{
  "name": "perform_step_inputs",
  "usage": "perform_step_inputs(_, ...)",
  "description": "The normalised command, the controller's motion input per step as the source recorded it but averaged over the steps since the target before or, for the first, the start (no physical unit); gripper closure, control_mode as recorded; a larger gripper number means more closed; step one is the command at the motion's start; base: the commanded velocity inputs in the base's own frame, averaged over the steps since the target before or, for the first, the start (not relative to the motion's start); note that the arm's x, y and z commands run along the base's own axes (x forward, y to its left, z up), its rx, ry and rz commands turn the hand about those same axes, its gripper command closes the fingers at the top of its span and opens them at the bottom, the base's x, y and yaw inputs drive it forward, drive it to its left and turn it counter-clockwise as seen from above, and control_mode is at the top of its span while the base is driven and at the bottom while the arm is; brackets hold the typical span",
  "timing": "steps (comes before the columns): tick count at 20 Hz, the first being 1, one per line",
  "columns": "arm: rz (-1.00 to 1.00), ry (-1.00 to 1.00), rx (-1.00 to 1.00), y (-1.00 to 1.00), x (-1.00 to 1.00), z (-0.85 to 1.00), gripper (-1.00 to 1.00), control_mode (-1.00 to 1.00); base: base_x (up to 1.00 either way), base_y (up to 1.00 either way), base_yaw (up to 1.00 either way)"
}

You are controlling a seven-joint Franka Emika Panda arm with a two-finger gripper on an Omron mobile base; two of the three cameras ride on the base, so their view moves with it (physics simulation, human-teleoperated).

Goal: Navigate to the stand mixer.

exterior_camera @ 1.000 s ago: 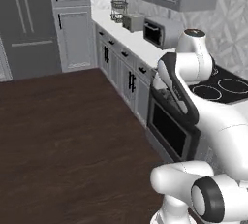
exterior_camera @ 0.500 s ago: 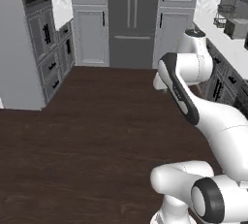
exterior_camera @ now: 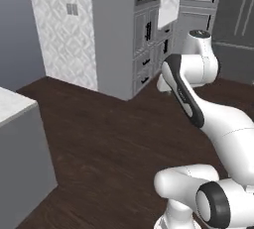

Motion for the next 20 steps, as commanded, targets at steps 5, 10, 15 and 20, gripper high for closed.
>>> perform_step_inputs(5, 0.0, 0.0, 0.0, 0.0, 0.0, 0.0, -1.0, 1.0, 0.34, 0.49, 0.66)
perform_step_inputs(10, 0.0, 0.0, 0.0, 0.0, 0.0, 0.0, -1.0, 1.0, 0.5, 0.35, 0.58)
perform_step_inputs(15, 0.0, 0.0, 0.0, 0.0, 0.0, 0.0, -1.0, 1.0, 0.62, 0.26, 0.54)
perform_step_inputs(20, 0.0, 0.0, 0.0, 0.0, 0.0, 0.0, -1.0, 1.0, 0.61, 0.45, 0.5)
